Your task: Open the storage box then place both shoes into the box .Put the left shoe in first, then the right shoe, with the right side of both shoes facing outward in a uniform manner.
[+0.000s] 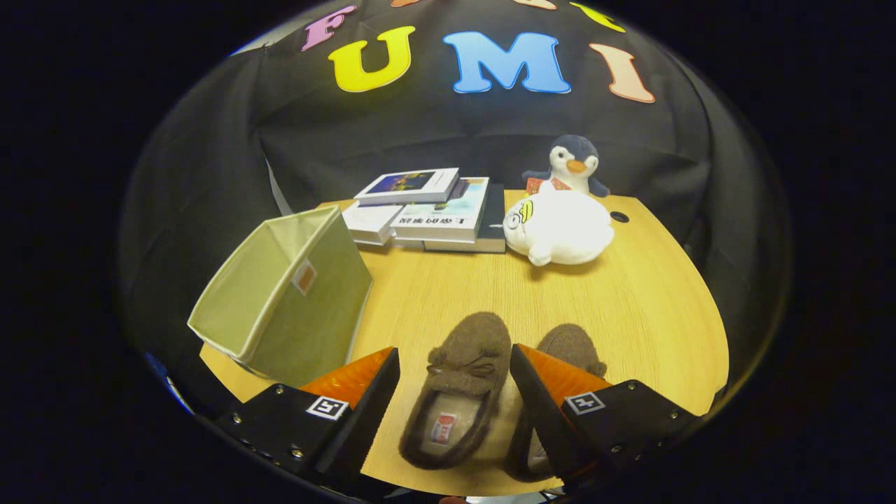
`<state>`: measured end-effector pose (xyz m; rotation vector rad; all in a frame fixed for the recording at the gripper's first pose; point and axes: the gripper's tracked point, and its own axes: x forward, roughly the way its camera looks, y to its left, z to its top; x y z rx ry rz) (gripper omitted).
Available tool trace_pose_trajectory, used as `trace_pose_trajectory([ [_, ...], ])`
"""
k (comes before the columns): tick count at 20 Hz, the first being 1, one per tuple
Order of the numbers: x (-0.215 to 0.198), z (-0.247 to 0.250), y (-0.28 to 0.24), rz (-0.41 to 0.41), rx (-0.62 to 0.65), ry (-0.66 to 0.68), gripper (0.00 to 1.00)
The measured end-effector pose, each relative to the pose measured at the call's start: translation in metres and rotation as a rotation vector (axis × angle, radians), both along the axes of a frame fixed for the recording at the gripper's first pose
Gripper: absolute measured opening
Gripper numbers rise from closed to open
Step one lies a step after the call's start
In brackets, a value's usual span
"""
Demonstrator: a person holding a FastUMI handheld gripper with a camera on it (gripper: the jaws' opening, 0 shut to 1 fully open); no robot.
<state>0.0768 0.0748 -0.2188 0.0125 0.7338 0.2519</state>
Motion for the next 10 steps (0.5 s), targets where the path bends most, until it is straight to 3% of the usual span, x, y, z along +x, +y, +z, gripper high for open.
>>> trace_pose_trajectory([
  [10, -0.014, -0.073, -0.017, -0.037, -0.018, 0.178, 0.97],
])
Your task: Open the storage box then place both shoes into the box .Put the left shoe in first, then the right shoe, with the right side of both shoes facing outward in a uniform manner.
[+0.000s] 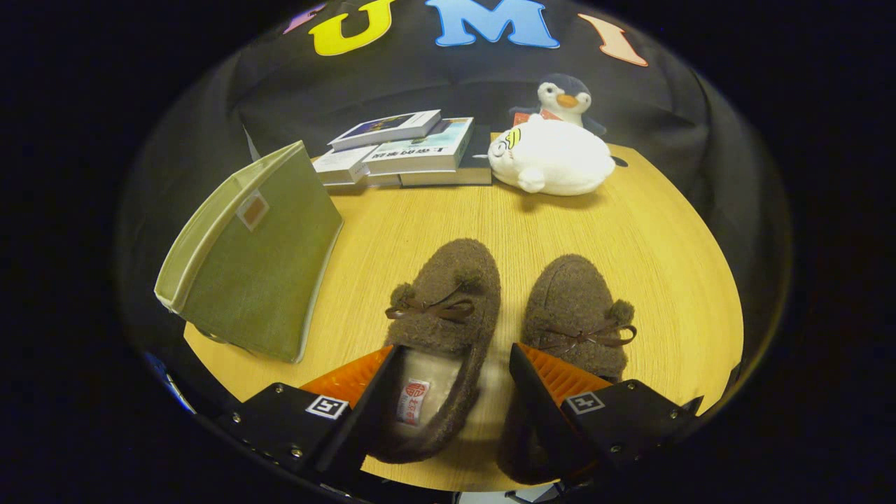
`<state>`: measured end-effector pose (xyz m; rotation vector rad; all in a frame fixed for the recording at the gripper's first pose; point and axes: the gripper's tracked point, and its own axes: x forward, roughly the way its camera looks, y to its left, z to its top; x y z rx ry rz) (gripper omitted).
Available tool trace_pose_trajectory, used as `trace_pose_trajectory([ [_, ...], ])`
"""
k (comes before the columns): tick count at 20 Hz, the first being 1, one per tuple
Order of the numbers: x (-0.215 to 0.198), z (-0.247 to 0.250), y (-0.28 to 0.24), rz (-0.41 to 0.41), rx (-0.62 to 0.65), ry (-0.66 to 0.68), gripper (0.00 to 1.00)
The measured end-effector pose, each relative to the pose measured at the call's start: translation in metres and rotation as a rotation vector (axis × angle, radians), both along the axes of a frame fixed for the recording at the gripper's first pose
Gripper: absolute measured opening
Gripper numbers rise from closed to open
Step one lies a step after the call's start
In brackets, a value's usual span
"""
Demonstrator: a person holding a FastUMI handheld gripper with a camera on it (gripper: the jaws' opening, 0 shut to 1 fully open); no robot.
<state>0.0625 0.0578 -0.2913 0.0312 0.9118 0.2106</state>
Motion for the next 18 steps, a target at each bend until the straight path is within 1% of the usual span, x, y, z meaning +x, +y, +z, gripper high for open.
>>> trace_pose_trajectory([
  [1, 0.002, -0.001, -0.001, -0.003, 0.002, 0.002, 0.97],
  [2, 0.002, -0.004, 0.001, -0.002, 0.005, 0.008, 0.94],
  [3, 0.004, -0.007, 0.002, 0.000, 0.003, 0.011, 0.94],
  [5, 0.005, -0.012, 0.003, 0.007, -0.010, 0.023, 0.87],
  [7, 0.005, -0.013, 0.005, 0.011, -0.013, 0.032, 0.86],
  [9, 0.004, -0.021, 0.006, 0.000, -0.006, 0.056, 0.61],
  [10, 0.003, -0.022, 0.007, 0.000, -0.001, 0.062, 0.63],
  [12, 0.002, -0.020, 0.008, 0.005, 0.019, 0.075, 0.63],
  [13, 0.003, -0.020, 0.004, -0.022, 0.017, 0.075, 0.63],
  [14, 0.001, -0.020, 0.002, -0.030, 0.039, 0.092, 0.41],
  [15, -0.001, -0.020, 0.003, -0.038, 0.055, 0.101, 0.40],
  [16, 0.001, -0.021, -0.002, -0.047, 0.031, 0.108, 0.40],
  [17, 0.013, -0.019, -0.004, -0.106, 0.069, 0.091, 0.22],
  [18, 0.006, -0.024, -0.002, -0.136, 0.116, 0.128, 0.05],
])
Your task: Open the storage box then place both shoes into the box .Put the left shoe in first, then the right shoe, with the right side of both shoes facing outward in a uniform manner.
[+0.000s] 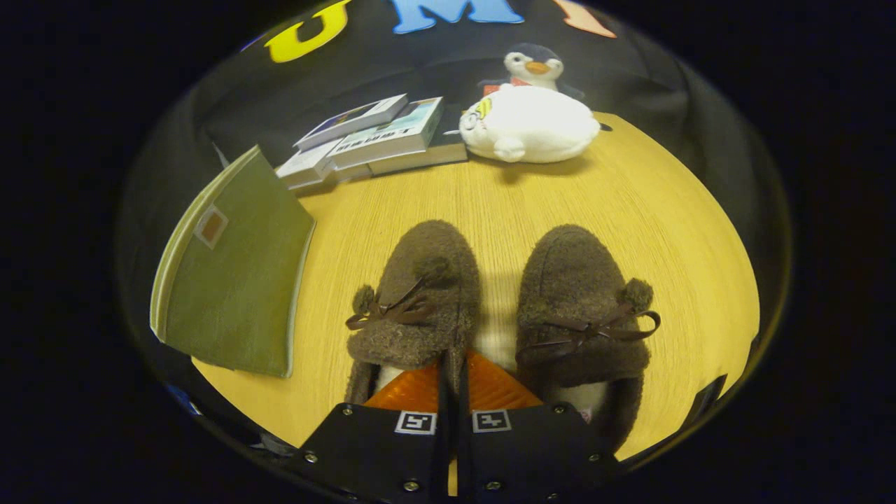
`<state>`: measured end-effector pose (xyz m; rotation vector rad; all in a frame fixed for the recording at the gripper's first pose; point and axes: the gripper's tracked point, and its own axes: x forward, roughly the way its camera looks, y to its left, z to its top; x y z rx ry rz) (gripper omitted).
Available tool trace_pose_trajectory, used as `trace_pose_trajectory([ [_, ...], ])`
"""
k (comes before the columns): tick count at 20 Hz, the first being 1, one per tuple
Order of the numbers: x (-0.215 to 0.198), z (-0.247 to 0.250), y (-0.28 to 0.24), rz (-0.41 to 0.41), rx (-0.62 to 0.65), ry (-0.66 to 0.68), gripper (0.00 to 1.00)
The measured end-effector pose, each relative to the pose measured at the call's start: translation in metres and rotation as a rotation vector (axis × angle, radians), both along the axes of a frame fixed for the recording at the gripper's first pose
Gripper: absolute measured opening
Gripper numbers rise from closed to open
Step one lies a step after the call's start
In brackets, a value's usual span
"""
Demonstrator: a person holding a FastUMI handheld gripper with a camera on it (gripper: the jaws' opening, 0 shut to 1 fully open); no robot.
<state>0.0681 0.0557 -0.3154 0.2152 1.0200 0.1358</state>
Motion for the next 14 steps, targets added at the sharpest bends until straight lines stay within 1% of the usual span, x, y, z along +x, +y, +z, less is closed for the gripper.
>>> trace_pose_trajectory([
  [3, -0.005, 0.007, -0.001, -0.046, 0.056, 0.033, 0.05],
  [5, -0.007, 0.013, 0.001, -0.061, 0.080, 0.044, 0.05],
  [7, -0.007, 0.019, 0.007, -0.065, 0.103, 0.046, 0.05],
  [11, -0.010, 0.036, 0.022, -0.042, 0.125, 0.046, 0.05],
  [14, -0.009, 0.058, 0.041, -0.045, 0.200, 0.051, 0.05],
])
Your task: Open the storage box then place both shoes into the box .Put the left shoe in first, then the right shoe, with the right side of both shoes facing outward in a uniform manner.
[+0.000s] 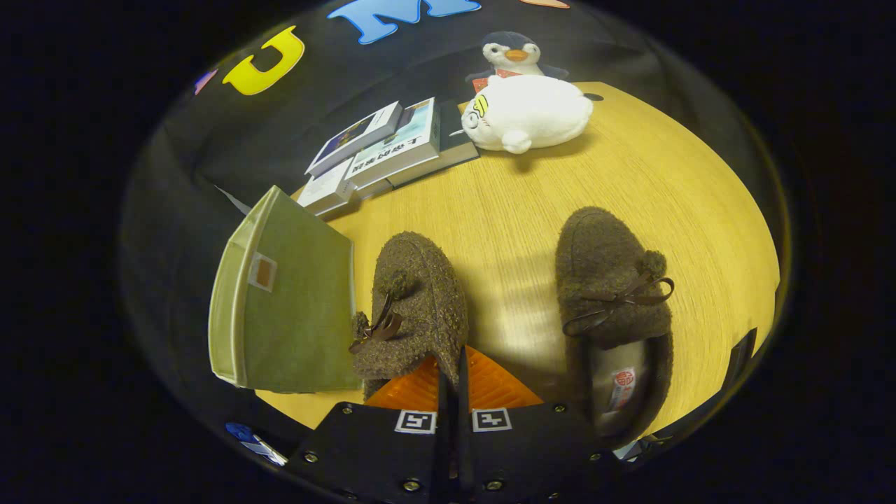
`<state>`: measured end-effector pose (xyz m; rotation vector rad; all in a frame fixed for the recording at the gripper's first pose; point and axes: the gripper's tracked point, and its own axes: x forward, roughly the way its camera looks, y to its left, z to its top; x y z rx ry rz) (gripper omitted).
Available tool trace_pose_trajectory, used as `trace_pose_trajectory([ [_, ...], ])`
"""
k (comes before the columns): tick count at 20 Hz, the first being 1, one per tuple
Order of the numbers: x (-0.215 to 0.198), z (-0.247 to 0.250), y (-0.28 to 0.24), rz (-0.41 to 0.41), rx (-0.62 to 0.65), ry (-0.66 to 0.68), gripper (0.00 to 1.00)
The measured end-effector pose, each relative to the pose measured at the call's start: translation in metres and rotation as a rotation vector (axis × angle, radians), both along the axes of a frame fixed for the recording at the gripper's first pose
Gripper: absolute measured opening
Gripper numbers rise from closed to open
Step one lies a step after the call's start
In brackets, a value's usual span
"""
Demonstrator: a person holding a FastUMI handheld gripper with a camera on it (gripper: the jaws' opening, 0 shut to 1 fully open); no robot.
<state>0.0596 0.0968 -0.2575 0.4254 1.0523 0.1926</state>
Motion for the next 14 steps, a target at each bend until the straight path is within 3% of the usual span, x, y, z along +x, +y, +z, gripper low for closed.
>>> trace_pose_trajectory([
  [14, 0.035, 0.124, 0.069, 0.061, 0.064, -0.162, 0.05],
])
